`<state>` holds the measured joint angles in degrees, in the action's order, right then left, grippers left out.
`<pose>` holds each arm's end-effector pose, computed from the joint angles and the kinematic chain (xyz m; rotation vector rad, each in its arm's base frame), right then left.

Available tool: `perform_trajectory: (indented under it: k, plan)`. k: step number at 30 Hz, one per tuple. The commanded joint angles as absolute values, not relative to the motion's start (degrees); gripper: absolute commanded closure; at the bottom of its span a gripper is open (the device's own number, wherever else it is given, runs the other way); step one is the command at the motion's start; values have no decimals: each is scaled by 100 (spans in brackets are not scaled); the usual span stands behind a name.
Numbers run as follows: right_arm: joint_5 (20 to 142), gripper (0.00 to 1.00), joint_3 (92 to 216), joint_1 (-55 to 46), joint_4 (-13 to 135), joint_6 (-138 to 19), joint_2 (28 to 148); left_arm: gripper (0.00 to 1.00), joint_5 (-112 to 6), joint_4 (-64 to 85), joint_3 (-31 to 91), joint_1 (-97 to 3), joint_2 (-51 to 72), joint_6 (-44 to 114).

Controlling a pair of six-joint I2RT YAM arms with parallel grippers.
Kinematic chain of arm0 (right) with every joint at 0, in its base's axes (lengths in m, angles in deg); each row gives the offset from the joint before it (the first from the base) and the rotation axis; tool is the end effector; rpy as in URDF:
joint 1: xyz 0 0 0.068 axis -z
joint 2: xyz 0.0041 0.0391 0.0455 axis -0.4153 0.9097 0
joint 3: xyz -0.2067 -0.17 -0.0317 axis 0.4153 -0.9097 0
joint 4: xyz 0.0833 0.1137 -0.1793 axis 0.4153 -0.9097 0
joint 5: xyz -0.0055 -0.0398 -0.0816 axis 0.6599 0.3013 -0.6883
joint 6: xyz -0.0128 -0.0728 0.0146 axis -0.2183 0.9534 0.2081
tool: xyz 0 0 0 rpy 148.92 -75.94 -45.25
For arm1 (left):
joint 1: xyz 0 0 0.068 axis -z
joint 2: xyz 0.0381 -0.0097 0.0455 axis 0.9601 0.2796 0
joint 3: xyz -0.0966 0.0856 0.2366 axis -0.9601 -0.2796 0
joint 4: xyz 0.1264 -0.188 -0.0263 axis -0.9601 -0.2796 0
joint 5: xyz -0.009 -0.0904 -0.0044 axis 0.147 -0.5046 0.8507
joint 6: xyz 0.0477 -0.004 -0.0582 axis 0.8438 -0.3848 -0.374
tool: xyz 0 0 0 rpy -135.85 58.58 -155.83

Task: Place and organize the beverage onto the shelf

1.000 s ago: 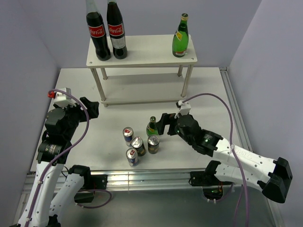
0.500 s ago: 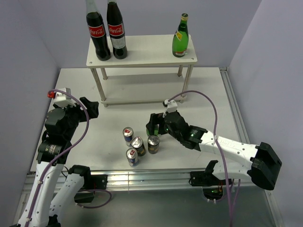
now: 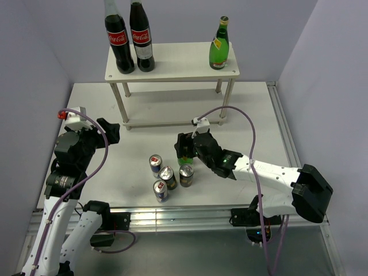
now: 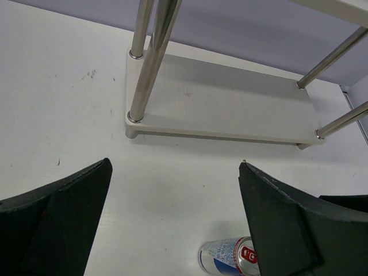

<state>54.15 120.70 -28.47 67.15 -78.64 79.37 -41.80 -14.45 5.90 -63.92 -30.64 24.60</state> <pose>0.1812 0.2058 0.2518 -0.2595 2.0079 0.5531 0.1287 -0.0192 0.3459 -0.2206 1.7384 -0.3632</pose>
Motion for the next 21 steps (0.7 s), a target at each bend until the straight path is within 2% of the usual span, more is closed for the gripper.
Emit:
perform_trajectory:
  k: [1,3,4,5,15,18,19,21]
  plan:
    - [5171,12,12364,-2872,7125,-7664,7985,1,-4235,-1244,599,-6392,-3130,2542]
    - [5154,22,12381,-2881,7125,-7655,8020,1,-4235,-1244,599,-6383,-3121,2542]
    - [5154,31,12381,-2881,7125,-7655,8038,1,-4235,-1244,599,-6383,-3121,2542]
    - [5162,33,12381,-2881,7125,-7655,8055,1,-4226,-1244,599,-6383,-3121,2542]
    - [5198,35,12188,-2872,7090,-7787,8056,1,-4217,-1252,599,-6383,-3174,2551]
    - [5154,51,12170,-2872,7072,-7787,8012,1,-4226,-1261,599,-6383,-3174,2542]
    - [5127,64,12170,-2881,7064,-7769,8020,1,-4218,-1261,599,-6383,-3183,2542]
    - [5110,83,12223,-2872,7011,-7760,8046,1,-4217,-1261,607,-6383,-3174,2542]
